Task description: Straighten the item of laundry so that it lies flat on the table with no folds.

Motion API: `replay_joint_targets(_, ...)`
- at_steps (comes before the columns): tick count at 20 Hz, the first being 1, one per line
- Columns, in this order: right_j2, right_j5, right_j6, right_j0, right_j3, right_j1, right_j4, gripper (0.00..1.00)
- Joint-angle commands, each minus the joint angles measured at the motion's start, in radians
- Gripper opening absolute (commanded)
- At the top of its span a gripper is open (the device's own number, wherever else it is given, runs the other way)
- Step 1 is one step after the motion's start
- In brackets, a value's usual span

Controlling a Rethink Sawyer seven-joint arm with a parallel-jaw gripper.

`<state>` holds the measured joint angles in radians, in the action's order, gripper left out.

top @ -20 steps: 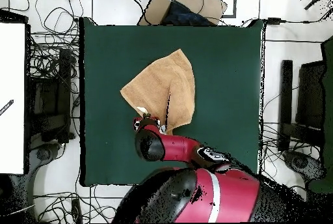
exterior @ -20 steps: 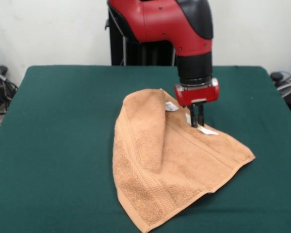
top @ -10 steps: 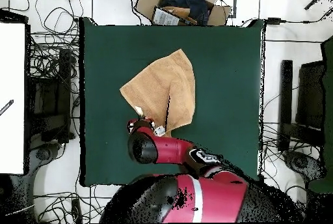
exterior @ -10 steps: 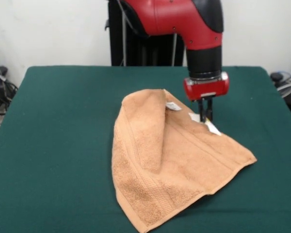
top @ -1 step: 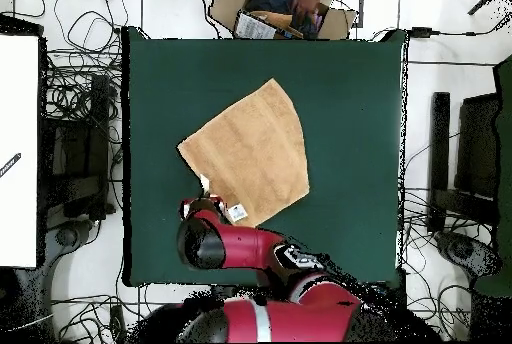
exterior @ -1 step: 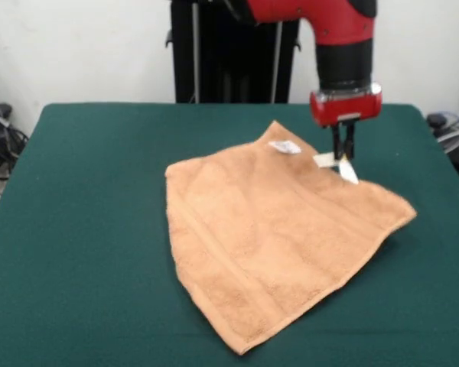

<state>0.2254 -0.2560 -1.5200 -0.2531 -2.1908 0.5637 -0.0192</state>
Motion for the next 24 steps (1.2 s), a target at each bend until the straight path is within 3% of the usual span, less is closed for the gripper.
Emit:
replay_joint_targets(1,-0.030,0.096,-0.336,0.053,-0.145,0.115,0.117,0.00)
replay_joint_targets(10,-0.016,0.052,-0.310,0.060,-0.194,0.130,0.162,0.00)
replay_joint_targets(11,-0.010,0.041,-0.300,0.056,-0.190,0.122,0.159,1.00)
replay_joint_targets(24,-0.052,0.041,-0.313,0.126,-0.239,0.176,0.218,1.00)
